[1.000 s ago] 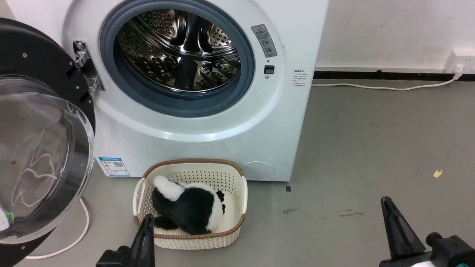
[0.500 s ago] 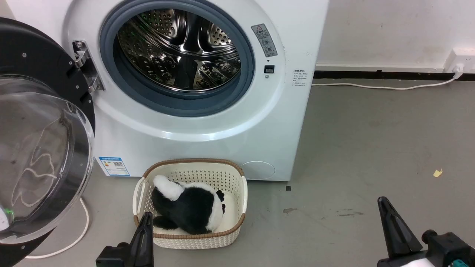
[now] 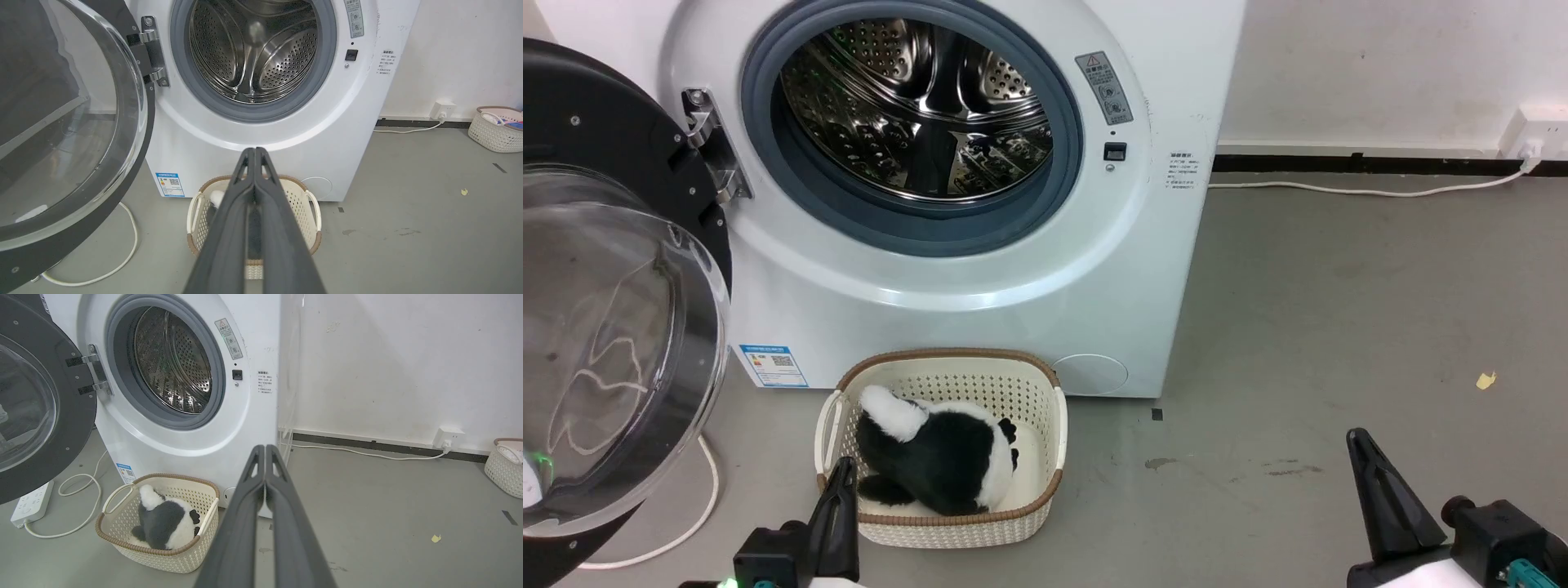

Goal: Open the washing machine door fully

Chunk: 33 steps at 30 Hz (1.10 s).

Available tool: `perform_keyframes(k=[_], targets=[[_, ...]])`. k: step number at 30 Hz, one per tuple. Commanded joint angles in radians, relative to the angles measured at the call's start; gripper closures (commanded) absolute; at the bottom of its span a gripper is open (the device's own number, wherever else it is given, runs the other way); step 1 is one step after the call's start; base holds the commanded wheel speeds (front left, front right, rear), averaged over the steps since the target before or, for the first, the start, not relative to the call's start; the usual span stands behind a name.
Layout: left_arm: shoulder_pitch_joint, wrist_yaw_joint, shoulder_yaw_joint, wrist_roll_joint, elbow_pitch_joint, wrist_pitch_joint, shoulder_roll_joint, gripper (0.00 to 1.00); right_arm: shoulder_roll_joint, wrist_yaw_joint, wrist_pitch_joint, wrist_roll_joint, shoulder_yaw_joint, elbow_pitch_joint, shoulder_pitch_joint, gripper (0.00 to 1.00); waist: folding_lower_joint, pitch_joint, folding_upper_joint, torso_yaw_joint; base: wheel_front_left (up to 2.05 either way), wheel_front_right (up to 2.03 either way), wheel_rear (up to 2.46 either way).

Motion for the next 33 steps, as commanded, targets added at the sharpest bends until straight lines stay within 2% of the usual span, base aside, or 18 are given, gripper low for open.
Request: perform_keyframes(k=[1,33], targets=[[-0.017,-0.007,0.004,0.009,-0.004,0.005,-0.007,1.0,0.001,0.0,0.006,-0.009,0.001,0.001,-0.015,1.0,-0.0001,0.0,0.0,0.0,0.0,0.0,0.0],[-0.049,-0.044,0.049,0.065,-0.016,0.071,-0.035,1.0,0.002,0.0,0.072,-0.032,0.013,0.008,-0.046,1.0,-0.0001,0.004,0.0,-0.005,0.0,0.0,0.0]])
